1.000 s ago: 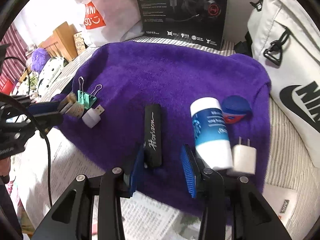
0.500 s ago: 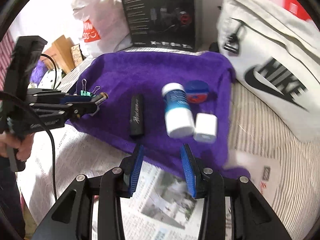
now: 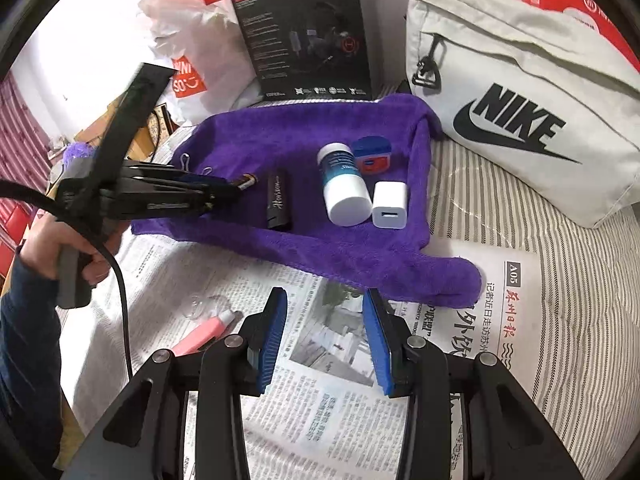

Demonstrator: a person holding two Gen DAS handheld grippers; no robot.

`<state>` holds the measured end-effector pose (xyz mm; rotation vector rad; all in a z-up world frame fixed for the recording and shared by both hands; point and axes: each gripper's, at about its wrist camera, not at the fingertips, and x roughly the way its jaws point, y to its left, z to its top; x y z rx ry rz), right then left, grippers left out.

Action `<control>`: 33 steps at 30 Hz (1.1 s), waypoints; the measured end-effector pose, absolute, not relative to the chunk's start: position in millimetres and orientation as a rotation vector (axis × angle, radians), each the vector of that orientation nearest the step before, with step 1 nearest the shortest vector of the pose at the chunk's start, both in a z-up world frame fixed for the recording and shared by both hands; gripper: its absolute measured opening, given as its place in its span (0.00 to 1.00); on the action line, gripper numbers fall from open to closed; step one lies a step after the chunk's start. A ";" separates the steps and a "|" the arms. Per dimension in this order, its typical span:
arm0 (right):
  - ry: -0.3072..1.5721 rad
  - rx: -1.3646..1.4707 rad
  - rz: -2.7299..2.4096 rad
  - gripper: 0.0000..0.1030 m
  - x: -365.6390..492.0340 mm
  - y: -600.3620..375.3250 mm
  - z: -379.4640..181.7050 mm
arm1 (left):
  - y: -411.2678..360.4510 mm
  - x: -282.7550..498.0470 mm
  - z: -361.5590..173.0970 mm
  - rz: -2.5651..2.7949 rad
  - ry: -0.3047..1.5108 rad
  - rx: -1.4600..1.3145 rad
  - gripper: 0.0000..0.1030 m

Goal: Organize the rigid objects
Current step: 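Lower the 'Grand Reserve' box onto the towel beside the clip and open the left tool, then move both tools toward the clear plastic disc and pink marker on the newspaper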

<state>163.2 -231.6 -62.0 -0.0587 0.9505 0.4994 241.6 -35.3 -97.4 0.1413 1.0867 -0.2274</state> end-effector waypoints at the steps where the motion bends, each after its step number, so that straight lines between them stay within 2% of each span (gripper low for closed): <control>1: 0.945 -0.064 0.503 0.38 161.5 -230.6 -60.1 | -35.0 241.6 -99.0 -0.221 1.088 0.153 0.22; 10: 0.942 -0.052 0.510 0.38 153.3 -233.3 -56.6 | -23.4 240.1 -98.7 -0.217 1.077 0.146 0.24; 14: 0.960 -0.039 0.505 0.38 148.8 -236.1 -61.9 | -26.0 238.9 -99.5 -0.215 1.064 0.171 0.27; 16: 0.968 -0.036 0.500 0.38 145.2 -238.4 -64.2 | -24.2 236.7 -101.4 -0.210 1.063 0.168 0.31; 18: 0.977 -0.030 0.496 0.38 140.5 -241.5 -66.4 | -23.2 233.4 -103.0 -0.215 1.068 0.157 0.44; 19: 0.979 -0.030 0.494 0.38 138.1 -243.2 -67.1 | -23.6 231.2 -104.1 -0.214 1.070 0.159 0.46; 33: 0.986 0.017 0.459 0.39 105.4 -261.4 -69.9 | -24.3 180.2 -72.8 -0.241 0.979 0.179 0.46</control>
